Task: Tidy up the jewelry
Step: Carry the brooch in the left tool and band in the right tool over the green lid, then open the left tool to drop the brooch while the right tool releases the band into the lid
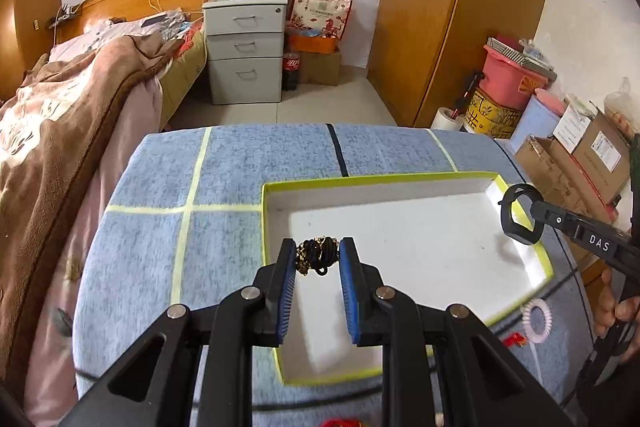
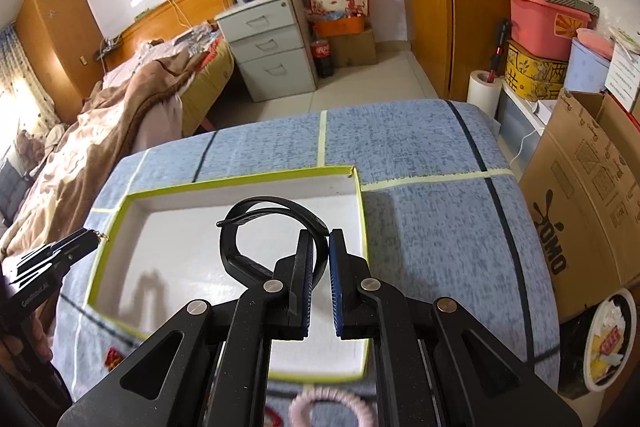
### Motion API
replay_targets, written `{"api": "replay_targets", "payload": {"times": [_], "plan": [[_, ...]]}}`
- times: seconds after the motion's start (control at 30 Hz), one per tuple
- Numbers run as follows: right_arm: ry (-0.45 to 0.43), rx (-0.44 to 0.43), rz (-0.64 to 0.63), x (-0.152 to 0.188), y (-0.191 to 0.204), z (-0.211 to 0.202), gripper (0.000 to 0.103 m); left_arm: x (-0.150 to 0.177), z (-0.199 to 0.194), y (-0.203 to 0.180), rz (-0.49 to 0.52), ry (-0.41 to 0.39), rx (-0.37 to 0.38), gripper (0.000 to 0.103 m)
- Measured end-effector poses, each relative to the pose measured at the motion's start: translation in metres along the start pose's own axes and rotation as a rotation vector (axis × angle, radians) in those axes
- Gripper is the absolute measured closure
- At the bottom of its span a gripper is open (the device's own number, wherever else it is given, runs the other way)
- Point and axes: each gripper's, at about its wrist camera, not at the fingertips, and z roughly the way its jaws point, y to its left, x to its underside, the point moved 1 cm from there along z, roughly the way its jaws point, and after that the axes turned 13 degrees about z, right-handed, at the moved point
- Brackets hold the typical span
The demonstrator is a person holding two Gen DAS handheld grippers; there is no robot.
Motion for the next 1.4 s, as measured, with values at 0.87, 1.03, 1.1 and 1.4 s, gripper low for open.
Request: {"api": "replay_targets", "payload": {"times": [0.87, 1.03, 1.1, 1.4], "plan": [[0.070, 0.049, -0.020, -0.013, 0.002, 0.047, 0.095, -0.003, 0.060, -0.005, 0.001, 0.134, 0.019, 0.079], [0.071, 0.046, -0.014, -0.013, 0.002, 0.046, 0.093, -0.004, 0.060, -0.006, 0.000, 0.131, 0.043, 0.069], [0.069, 0.042, -0.016, -0.013, 0.002, 0.045, 0.090, -0.004, 0.060, -0.007, 0.001, 0.133, 0.039, 0.068], [0.044, -0.011, -0.013, -0.012, 0.006, 0.029, 0.078, 0.000, 0.045, -0.004, -0.026, 0.108, 0.053, 0.058]]}}
